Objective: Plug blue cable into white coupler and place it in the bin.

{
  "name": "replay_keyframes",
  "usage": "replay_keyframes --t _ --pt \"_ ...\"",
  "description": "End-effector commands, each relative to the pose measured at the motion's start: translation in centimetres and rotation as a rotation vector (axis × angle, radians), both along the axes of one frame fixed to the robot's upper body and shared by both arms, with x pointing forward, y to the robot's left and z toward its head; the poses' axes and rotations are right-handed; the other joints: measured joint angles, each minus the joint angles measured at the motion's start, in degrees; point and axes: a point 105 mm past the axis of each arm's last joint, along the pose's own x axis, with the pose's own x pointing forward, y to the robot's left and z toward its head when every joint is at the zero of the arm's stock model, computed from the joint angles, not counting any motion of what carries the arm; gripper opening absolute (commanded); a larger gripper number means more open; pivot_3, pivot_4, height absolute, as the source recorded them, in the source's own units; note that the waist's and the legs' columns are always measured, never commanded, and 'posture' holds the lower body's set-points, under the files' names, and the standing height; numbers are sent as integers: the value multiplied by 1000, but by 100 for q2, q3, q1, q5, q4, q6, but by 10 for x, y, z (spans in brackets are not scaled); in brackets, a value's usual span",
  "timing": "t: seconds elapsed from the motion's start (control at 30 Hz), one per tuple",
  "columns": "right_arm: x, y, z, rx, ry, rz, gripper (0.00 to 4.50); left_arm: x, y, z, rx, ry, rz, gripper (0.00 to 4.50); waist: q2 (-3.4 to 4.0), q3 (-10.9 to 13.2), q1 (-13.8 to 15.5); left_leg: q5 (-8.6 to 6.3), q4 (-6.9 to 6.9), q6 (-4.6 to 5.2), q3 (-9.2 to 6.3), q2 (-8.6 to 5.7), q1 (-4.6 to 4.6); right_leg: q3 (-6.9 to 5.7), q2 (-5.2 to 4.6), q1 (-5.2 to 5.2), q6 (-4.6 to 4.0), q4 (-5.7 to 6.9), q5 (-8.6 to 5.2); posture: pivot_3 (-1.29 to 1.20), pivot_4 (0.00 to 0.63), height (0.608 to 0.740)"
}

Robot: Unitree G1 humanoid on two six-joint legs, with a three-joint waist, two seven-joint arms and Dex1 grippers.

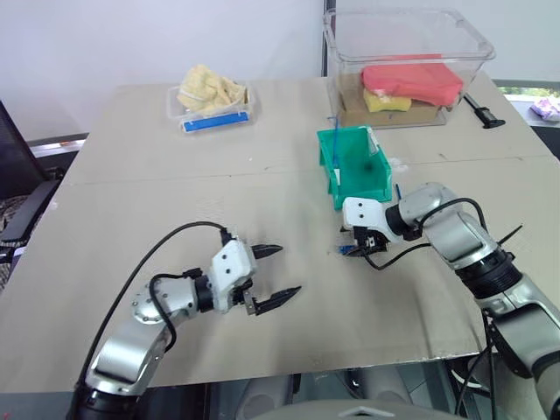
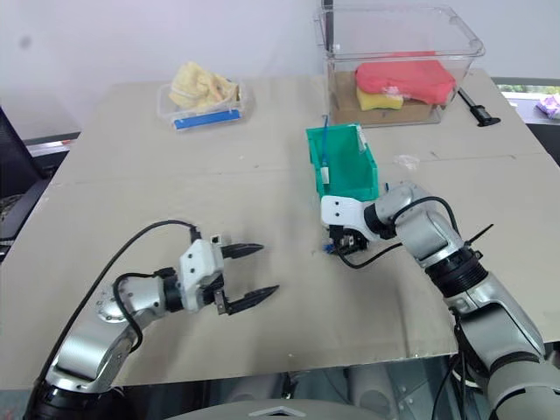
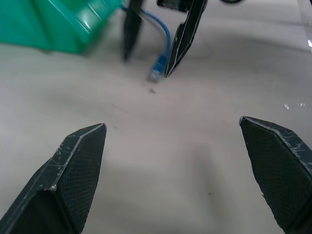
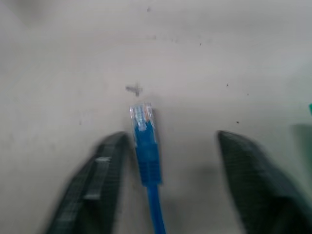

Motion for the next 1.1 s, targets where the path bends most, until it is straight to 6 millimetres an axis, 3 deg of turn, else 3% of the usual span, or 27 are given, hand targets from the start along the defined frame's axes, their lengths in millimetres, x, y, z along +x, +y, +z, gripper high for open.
replay_keyframes --t 0.03,0.13,0.23,0.47,0.77,0.93,1.1 --pt "-26 -6 31 222 8 23 4040 8 -11 5 30 -13 -29 4500 6 4 34 -1 1 -2 -8 0 -9 -8 -1 -3 0 -3 1 0 150 740" --pt "-44 -15 55 387 -10 -6 4040 12 -20 6 48 -13 -67 4500 12 6 31 -2 8 -3 -4 -7 -47 -4 -9 -39 1 -2 2 0 150 740" --pt "-59 -40 63 432 -102 -121 4040 24 -34 10 57 -17 -102 4500 7 2 113 -1 11 -3 -7 -10 -76 -6 -11 -64 1 0 8 0 150 740" --pt "-98 -94 50 377 -195 -460 4040 53 -63 7 112 -15 -158 4500 13 0 159 -1 17 -2 8 -12 -74 4 -10 -63 3 3 8 0 150 740" --pt "-124 -111 42 343 -238 -589 4040 70 -85 -5 234 -41 -244 4500 18 -3 142 -2 68 0 12 -5 -59 -4 2 -26 13 6 12 0 150 740" --pt "-128 -111 37 350 -241 -641 4147 68 -92 -10 261 -40 -307 2910 18 -3 144 -5 89 6 6 -8 -59 -4 -1 -14 19 4 15 0 150 740" --pt "-134 -104 31 366 -228 -674 4147 67 -96 -11 266 -54 -343 713 19 -4 150 -6 90 6 2 -8 -59 -5 -1 -14 19 4 15 0 150 740"
